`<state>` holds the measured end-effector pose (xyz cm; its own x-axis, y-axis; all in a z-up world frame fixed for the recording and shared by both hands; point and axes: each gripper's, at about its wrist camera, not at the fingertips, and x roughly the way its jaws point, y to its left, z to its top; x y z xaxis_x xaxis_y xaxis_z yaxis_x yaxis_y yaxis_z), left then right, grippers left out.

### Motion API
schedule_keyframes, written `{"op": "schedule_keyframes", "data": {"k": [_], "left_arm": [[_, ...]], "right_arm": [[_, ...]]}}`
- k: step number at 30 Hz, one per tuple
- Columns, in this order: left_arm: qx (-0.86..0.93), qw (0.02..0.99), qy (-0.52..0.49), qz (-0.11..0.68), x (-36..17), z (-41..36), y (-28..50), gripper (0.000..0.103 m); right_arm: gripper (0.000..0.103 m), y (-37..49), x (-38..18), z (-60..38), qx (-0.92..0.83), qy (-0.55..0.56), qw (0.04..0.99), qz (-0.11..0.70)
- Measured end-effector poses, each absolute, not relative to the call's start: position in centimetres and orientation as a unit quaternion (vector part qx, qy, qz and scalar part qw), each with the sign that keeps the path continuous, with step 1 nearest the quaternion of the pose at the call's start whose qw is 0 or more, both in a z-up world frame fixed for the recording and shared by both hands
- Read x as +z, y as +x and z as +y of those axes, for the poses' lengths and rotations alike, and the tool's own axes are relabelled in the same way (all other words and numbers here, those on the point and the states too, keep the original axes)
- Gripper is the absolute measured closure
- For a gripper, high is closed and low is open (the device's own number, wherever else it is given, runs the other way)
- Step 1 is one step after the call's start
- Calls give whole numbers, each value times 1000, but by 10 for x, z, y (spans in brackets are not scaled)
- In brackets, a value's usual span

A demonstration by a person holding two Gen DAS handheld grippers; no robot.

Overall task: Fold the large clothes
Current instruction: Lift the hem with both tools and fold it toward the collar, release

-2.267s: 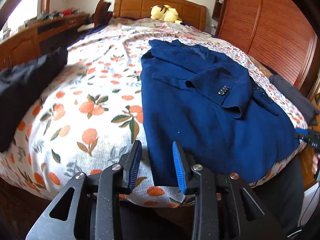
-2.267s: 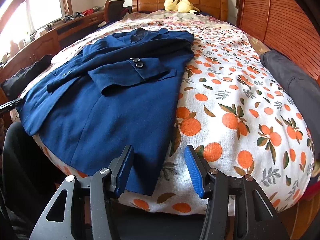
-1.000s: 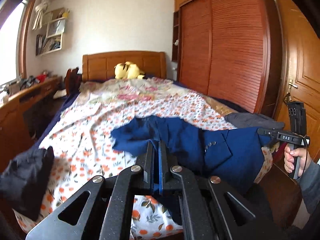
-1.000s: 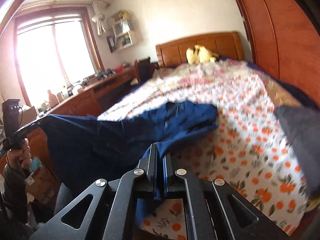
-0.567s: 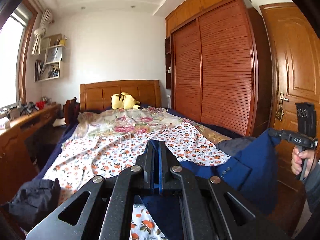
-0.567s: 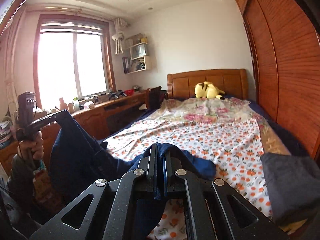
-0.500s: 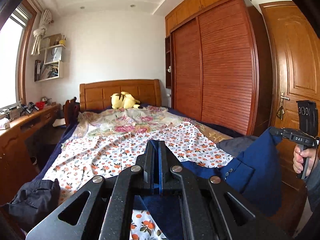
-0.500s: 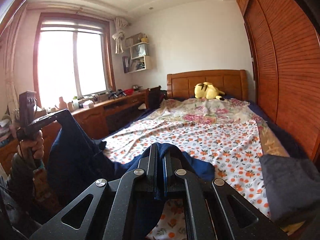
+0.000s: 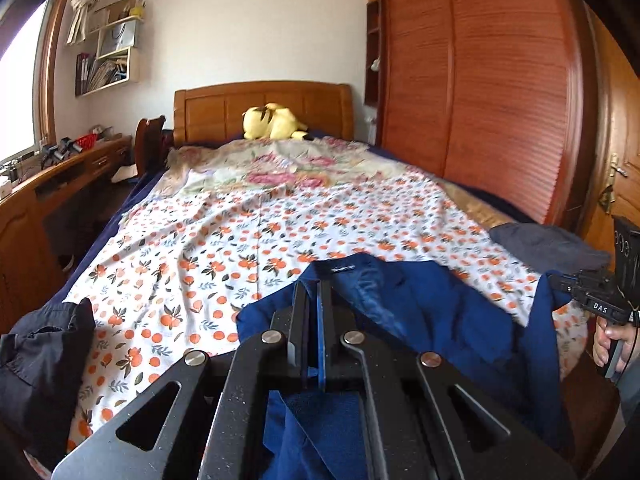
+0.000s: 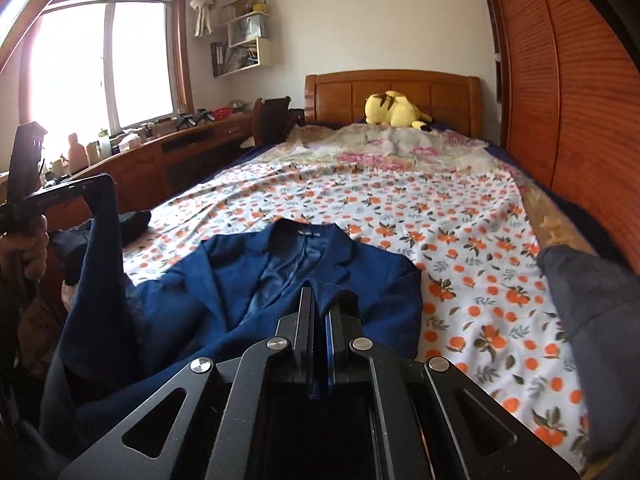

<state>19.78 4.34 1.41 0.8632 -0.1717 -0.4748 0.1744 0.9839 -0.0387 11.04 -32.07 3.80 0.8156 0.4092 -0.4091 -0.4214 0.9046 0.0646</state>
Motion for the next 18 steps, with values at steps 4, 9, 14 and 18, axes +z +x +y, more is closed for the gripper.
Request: {"op": "schedule_keyframes", "data": {"k": [4,9,14,18], "left_arm": [[-80,965,-1,250,11,46,222,100],[-55,971,0,234,14,50,252,100],[-55,973,3,226,10,51,268,100],[-54,968,6,245,-9,53,282,100]], "right_arm": [[99,152,55,-308,217,-19,952,217],[99,213,75,-283,179,-57,961,204],[99,256,76,-271,116,-83,970,197],[99,284,45,-258,97,-88,965,226]]}}
